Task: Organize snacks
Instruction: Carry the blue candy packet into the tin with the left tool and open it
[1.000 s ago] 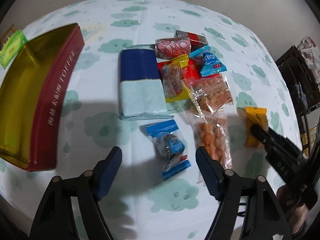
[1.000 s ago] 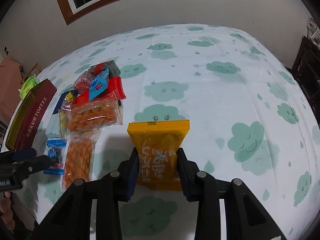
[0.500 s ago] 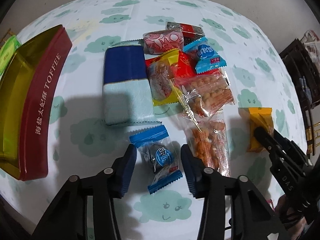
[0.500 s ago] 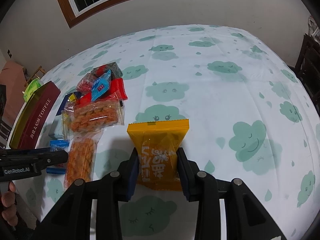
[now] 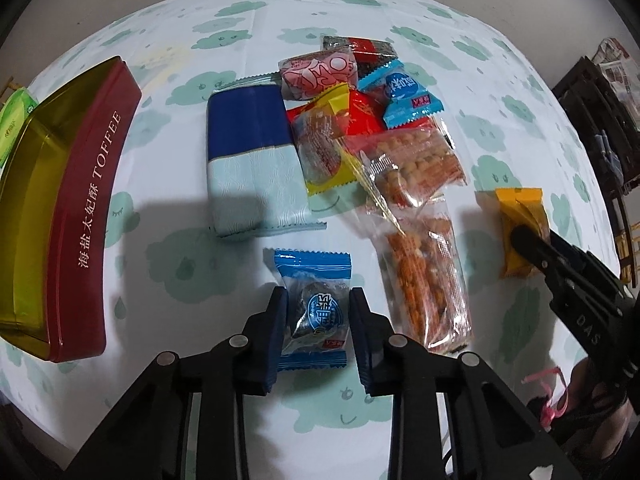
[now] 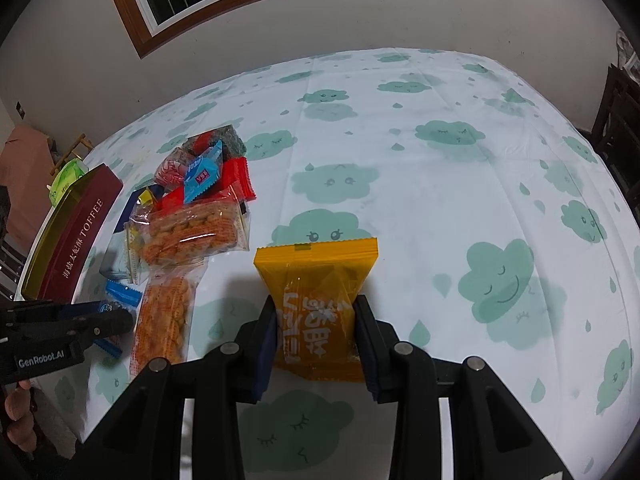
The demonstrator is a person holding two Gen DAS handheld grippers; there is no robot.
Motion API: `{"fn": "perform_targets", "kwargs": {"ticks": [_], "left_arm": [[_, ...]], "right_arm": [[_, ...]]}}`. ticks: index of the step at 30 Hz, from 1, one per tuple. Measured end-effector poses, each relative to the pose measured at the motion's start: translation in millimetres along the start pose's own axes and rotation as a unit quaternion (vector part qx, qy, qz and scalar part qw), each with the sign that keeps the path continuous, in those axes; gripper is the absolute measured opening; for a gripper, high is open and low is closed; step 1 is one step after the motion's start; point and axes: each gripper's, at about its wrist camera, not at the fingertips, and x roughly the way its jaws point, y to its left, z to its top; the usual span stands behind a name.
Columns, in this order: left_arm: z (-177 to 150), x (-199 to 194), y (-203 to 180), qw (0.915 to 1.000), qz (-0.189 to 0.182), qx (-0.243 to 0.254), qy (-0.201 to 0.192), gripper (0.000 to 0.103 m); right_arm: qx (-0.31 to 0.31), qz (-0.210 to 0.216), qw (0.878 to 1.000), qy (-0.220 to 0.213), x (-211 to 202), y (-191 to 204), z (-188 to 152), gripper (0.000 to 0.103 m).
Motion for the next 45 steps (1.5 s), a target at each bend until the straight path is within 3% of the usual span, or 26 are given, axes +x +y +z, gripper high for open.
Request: {"fn": "perform_targets", "kwargs": {"ticks": [16,24,33,39,45], "left_arm": [[-4.7,-35.2,13.9,0.9991,-0.002,0.019,-0.037,0.027],[-1.7,-59.1,44.4,0.9979,0.013,0.01,-0.063,0.027],[1.4,-87.3,119.6,0.9933,0.054,-0.026,-0.099,0.027],[-4.0,-83.5,178.7,0.9907,0.085,-0.058,-0.089,0.027],[-8.5,-69.1,215.8,0.9909,0.089,-0.071,-0.072,0.027]], "right_arm": [[-0.005,-0.022,1.0,0.008,2.0,5.8,1.6,0.036],[-0.011,-0.041,0.999,0.013,3.6,10.5,2.3,0.036],[-0.009,-0.06,0.998,0.019,5.4,15.0,3.5,0.036],[-0.005,-0.07,0.997,0.023,6.3,16.7,4.6,0.036],[0.0,-0.082,0.996,0.027,7.3,19.9,5.5,0.036]]}}
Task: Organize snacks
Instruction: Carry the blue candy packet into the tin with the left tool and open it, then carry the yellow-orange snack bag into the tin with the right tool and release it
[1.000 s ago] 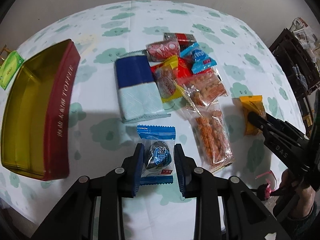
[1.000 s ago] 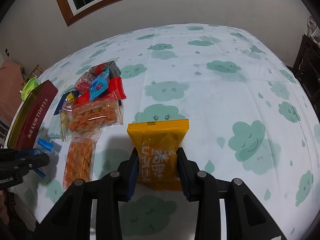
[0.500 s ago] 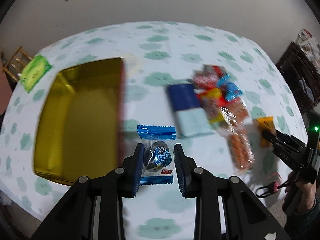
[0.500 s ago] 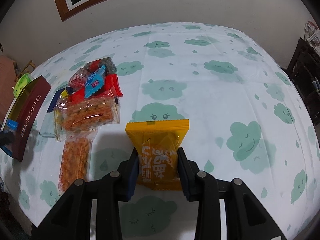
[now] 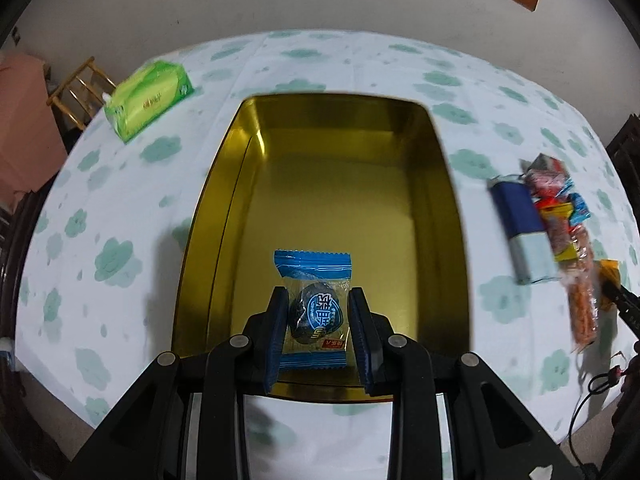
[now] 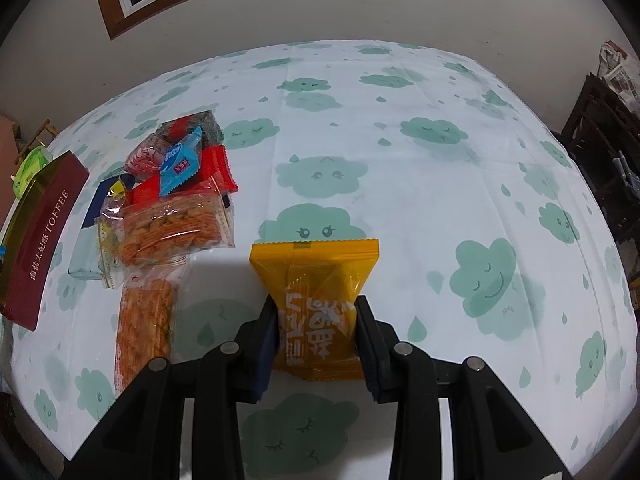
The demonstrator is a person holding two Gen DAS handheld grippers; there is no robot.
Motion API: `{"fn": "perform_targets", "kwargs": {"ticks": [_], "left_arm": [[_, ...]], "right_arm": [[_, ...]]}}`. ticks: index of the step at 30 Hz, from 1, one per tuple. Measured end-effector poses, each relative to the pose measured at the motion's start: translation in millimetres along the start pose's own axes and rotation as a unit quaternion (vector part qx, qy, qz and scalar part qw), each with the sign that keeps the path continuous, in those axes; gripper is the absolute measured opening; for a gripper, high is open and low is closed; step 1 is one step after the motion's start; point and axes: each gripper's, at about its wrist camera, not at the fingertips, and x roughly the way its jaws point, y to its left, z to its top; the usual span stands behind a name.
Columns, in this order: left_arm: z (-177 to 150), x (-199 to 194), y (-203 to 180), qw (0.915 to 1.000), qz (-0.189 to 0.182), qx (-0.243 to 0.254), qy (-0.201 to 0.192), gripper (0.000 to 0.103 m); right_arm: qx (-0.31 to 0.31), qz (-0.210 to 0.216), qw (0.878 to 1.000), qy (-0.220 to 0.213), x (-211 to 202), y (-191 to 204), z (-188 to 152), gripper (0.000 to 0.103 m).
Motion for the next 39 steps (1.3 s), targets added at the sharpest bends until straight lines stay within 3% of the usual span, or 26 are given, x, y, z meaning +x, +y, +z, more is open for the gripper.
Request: {"fn": "perform_targets", "kwargs": {"ticks": [25,30,39], "left_arm": [[-12.3,30.3,24.0,0.9995,0.001,0.006,0.029,0.029],[-13.4,28.5,21.5,0.9997,0.008,0.008,0.023,0.044],[-11.9,15.7,15.9,1.0,0.002,0.005,0.002,0.059]], "right_arm": [[0.005,-0.023,1.0,0.013,0.7,6.0,2.7,0.036],[0.008,-0.023,1.0,0.009,0.8,5.1,1.9,0.035],[0.003,-0.035,0.999,0.003,-4.9,8.5,3.0,0.033]]}}
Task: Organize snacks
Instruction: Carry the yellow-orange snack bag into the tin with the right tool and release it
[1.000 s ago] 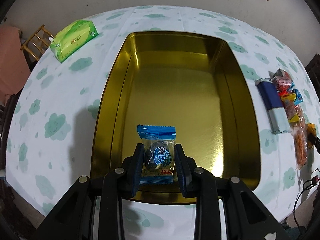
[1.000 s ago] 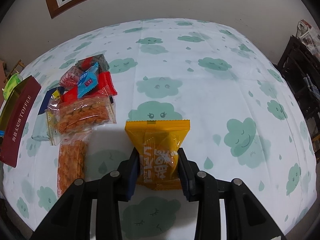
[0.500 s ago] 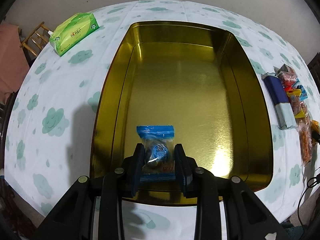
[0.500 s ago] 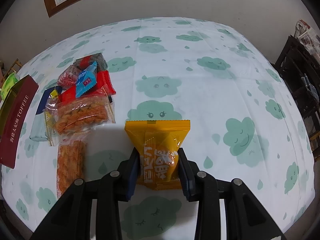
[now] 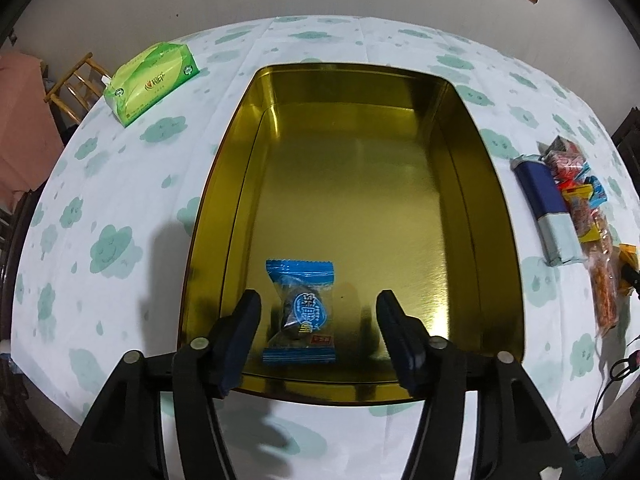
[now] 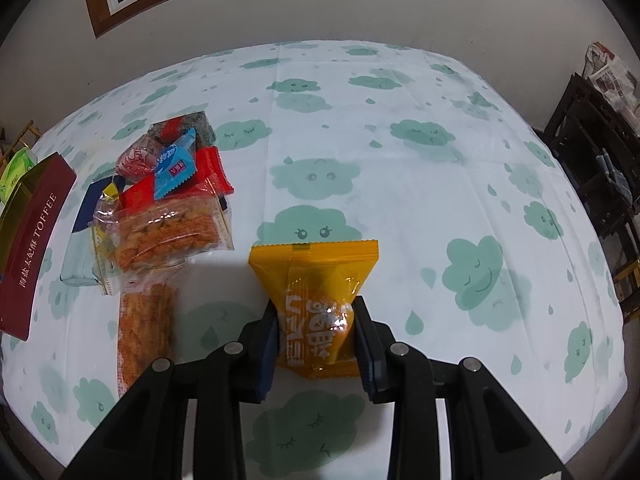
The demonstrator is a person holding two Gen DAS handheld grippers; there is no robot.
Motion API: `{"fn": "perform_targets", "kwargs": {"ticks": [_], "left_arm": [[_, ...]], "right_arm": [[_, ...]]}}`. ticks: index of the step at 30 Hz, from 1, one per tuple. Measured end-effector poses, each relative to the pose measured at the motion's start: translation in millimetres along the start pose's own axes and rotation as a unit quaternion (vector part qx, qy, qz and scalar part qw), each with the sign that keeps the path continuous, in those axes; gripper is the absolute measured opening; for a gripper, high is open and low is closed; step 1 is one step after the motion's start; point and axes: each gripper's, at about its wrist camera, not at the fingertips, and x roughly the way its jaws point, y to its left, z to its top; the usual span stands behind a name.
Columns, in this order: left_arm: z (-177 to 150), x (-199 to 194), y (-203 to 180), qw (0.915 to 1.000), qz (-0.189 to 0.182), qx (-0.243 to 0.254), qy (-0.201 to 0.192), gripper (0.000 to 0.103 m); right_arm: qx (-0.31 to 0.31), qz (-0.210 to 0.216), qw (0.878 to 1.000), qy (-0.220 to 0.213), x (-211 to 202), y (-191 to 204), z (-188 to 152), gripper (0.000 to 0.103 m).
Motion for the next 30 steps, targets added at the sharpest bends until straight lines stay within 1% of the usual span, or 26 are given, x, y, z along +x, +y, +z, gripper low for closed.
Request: {"fn": "perform_targets", "kwargs": {"ticks": [5,7,8,11,14,19,22,24,27,30], "left_arm": [[-1.1,-9.6,-3.3,0.9998,-0.003,-0.001,-0.019,0.067],[-1.7,-13.6,-3.8,0.9996,-0.006,-0.003,-0.027,0.068],[-1.8,-15.6,-3.7,0.9995,-0.007,-0.005,-0.03,0.07],[-1.8,-20.4,-4.7,0.9992,-0.005,-0.007,-0.038,0.07],[-1.7,-25.1,-7.0,0.999,-0.007,-0.004,-0.043,0.073],[-2.4,-36.9,-6.4,0.9981,-0.001,-0.006,-0.061,0.077],[-3.9,-42.5,-2.1,0.9976,-0.005,-0.014,-0.068,0.081],[-4.8,-46.6,4.1,0.9971,-0.005,-0.022,-0.073,0.081],[-5.8,-52.2,17.7,0.996,0.007,-0.038,-0.08,0.083],[-6.8,-55.2,29.8,0.9951,0.017,-0.051,-0.083,0.083]], "right_arm": [[-0.002,-0.012,1.0,-0.014,-9.4,5.0,2.9,0.033],[-0.006,-0.016,1.0,-0.021,-15.4,7.9,5.2,0.033],[-0.006,-0.015,1.0,-0.025,-18.2,8.6,6.1,0.033],[-0.008,-0.009,0.999,-0.035,-27.9,14.4,11.0,0.033],[-0.012,0.005,0.999,-0.051,-41.3,26.4,15.0,0.033],[-0.038,0.042,0.996,-0.068,-58.8,62.9,22.2,0.033],[-0.058,0.067,0.994,-0.071,-64.5,88.6,24.3,0.033],[-0.073,0.088,0.991,-0.07,-68.1,109.5,26.1,0.033],[-0.096,0.112,0.987,-0.067,-71.6,139.3,26.0,0.033],[-0.11,0.144,0.982,-0.055,-71.2,168.7,26.6,0.033]]}}
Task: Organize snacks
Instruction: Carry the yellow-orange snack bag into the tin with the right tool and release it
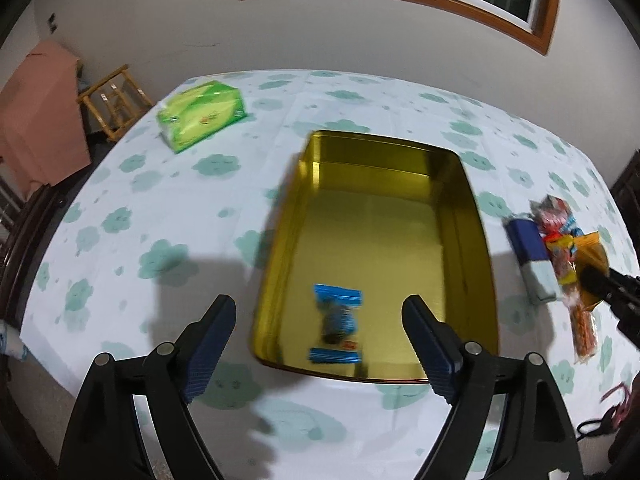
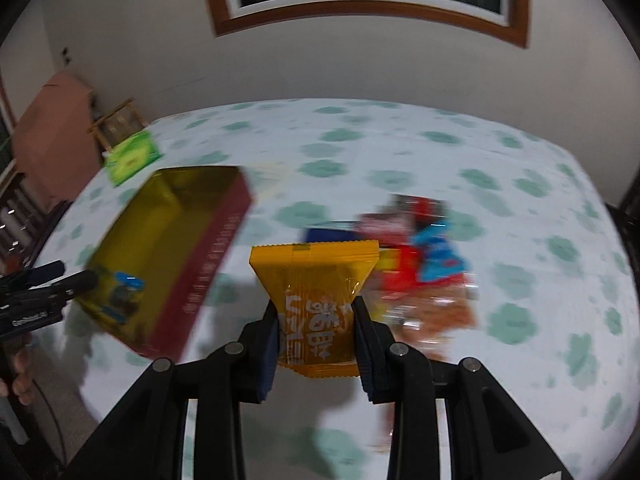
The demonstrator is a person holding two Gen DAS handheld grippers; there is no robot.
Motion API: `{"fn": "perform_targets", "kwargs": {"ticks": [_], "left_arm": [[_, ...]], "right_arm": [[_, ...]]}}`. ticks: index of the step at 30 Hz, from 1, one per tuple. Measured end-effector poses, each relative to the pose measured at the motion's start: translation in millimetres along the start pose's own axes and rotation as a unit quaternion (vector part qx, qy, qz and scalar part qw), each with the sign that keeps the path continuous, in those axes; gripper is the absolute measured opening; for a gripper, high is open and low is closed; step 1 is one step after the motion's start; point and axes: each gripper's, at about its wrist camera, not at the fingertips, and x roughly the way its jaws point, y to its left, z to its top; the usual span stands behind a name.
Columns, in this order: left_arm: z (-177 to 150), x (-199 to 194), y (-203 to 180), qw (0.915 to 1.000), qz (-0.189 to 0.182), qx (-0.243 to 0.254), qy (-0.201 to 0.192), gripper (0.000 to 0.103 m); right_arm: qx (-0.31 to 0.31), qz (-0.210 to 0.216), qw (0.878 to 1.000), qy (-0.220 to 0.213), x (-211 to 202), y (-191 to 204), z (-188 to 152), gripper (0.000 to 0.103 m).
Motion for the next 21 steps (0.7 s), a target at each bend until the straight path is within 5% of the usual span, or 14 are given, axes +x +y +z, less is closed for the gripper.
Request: {"fn": "perform_targets", "kwargs": {"ticks": [10,21], "left_arm": [[-8.2,-1.0,42.4,0.998,0.04,-0.049,0.01,0.084],[-18.1,-1.3,59.0,0.9964,0.052,-0.065,0.017,0.084]], "right_arm": [[-0.083,0.058,0.995,0.018,37.1,99.2,13.5,0.033],[-0.135,0.065,0.988,0.044,63.8,144.6,15.9,0.033]]}}
